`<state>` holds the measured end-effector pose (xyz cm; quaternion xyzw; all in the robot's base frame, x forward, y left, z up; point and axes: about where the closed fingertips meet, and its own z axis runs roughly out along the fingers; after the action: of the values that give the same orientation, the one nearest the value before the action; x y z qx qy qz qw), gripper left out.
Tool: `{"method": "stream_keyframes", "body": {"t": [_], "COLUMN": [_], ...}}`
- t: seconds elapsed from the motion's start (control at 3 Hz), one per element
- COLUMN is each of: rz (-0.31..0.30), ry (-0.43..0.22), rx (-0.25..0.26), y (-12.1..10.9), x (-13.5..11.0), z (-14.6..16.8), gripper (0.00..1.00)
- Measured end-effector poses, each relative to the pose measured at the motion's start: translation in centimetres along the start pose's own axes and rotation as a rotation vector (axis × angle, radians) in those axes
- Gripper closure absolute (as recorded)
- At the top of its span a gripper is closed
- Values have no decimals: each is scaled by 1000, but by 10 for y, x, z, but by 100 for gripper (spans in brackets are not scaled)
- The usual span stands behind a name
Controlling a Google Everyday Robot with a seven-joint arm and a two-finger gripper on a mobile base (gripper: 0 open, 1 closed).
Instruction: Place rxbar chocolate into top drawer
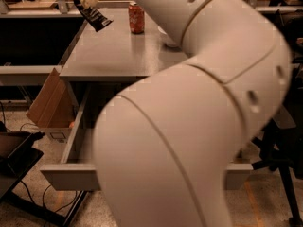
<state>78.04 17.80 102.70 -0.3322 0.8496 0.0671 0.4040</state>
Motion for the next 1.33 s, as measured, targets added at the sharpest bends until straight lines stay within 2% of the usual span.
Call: {"method": "stream_keyframes", "body": {"t": [0.33,0.67,1.0,1.33], "rz": [84,153,258,351], "ry": [-163,-311,-342,-295], "rx": [22,17,-8,-42], "y": [-7,-20,-27,-24], "x": [-11,6,61,135], "z": [-63,-136,-164,-151], "gripper": [100,100,100,100]}}
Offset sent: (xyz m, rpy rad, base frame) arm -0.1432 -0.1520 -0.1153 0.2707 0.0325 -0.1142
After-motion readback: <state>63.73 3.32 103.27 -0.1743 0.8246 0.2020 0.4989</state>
